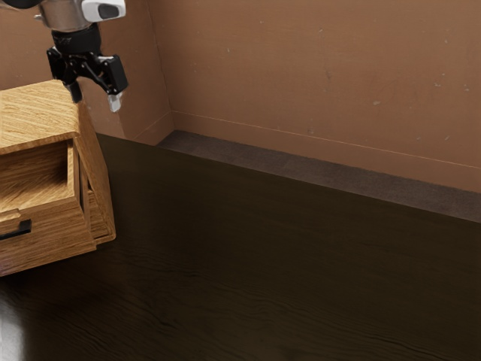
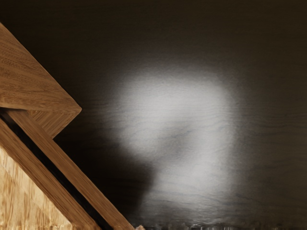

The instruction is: Push the drawer handle with one arm to close the drawer

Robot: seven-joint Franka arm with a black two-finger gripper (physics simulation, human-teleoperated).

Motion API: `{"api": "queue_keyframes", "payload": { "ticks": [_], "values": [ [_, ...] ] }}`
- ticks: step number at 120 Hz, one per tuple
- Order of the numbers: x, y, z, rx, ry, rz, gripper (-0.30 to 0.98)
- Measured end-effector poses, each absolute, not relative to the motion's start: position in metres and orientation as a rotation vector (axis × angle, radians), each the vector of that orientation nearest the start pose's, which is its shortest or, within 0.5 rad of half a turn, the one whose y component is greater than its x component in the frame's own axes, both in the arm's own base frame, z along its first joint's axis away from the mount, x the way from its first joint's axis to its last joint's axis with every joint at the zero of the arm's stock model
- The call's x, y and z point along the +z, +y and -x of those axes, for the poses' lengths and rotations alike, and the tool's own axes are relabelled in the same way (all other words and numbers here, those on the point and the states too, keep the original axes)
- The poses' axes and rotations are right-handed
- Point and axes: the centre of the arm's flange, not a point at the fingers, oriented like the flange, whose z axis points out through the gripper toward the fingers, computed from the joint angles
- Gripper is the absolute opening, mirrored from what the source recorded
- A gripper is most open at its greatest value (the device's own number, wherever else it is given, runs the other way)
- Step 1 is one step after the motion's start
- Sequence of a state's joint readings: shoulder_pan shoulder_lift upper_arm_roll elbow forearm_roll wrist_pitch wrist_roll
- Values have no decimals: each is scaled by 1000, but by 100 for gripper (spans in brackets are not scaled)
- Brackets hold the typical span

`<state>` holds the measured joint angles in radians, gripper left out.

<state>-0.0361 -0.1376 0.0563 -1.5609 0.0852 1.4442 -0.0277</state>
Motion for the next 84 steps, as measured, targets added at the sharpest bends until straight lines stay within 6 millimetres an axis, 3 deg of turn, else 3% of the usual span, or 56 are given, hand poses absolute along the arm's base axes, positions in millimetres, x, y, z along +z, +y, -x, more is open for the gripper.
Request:
{"api": "queue_keyframes", "payload": {
  "ticks": [17, 27, 34, 41, 47, 84],
  "values": [
    [692, 24, -490, 15, -120, 3046, 69],
    [772, 11, -470, -190, -113, 3040, 69],
    [798, -17, -459, -247, -43, 3045, 69],
    [799, -41, -458, -224, 20, 3050, 69],
    [797, -48, -458, -201, 36, 3053, 68],
    [788, -34, -459, -109, -39, 3047, 69]
  ]
}}
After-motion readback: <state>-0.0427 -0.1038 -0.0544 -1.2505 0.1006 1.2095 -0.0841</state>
